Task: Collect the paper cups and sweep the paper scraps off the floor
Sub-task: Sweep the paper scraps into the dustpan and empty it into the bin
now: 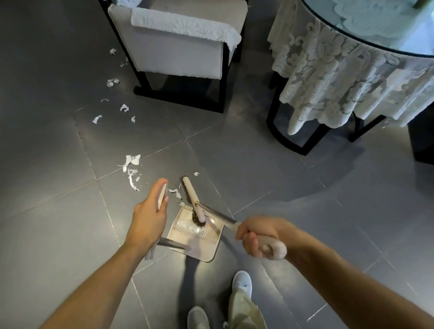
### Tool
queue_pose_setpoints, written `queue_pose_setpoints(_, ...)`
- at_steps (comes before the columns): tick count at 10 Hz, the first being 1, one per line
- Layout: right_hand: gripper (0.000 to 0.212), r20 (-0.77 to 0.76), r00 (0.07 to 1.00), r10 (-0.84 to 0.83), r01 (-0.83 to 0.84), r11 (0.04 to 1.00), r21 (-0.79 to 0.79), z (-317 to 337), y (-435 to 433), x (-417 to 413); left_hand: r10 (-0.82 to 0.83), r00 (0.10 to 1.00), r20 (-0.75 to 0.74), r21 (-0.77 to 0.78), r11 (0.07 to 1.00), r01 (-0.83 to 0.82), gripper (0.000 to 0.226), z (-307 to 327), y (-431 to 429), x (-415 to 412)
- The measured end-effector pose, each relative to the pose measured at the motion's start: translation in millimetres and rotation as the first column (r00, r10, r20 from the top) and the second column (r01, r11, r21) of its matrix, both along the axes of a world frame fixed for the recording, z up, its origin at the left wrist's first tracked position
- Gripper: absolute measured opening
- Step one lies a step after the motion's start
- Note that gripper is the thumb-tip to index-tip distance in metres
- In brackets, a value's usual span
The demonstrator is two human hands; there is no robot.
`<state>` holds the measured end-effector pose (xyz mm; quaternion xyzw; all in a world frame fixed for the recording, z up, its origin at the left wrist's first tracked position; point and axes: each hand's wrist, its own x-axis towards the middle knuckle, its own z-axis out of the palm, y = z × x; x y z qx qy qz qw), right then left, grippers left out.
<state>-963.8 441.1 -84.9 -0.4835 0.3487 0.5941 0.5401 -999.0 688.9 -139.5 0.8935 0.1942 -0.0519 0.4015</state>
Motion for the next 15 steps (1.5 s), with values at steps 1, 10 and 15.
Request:
queue_pose_setpoints(1, 0.038, -0.011, 0.999, 0.041, -0.042, 0.998, -0.04, 18.0, 2.2, 13.9, 0.049, 0.999, 0.01, -0.022, 0.999, -0.049, 0.03, 2.7, 9.4, -18.3)
queue_pose_setpoints(10, 0.027, 0.24, 0.618, 0.748, -0.68, 0.663, -0.314, -28.4, 93.4, 25.4, 0.272, 0.961, 0.044, 0.033, 0.961, -0.274, 0.036, -9.0, 72.9, -39.0)
queue_pose_setpoints(15, 0.038, 0.182, 0.817, 0.547, -0.511, 0.833, -0.213, 38.9, 100.0, -10.7, 0.319, 0.946, 0.066, 0.003, 0.948, -0.319, 0.031, 4.8, 105.3, -104.8)
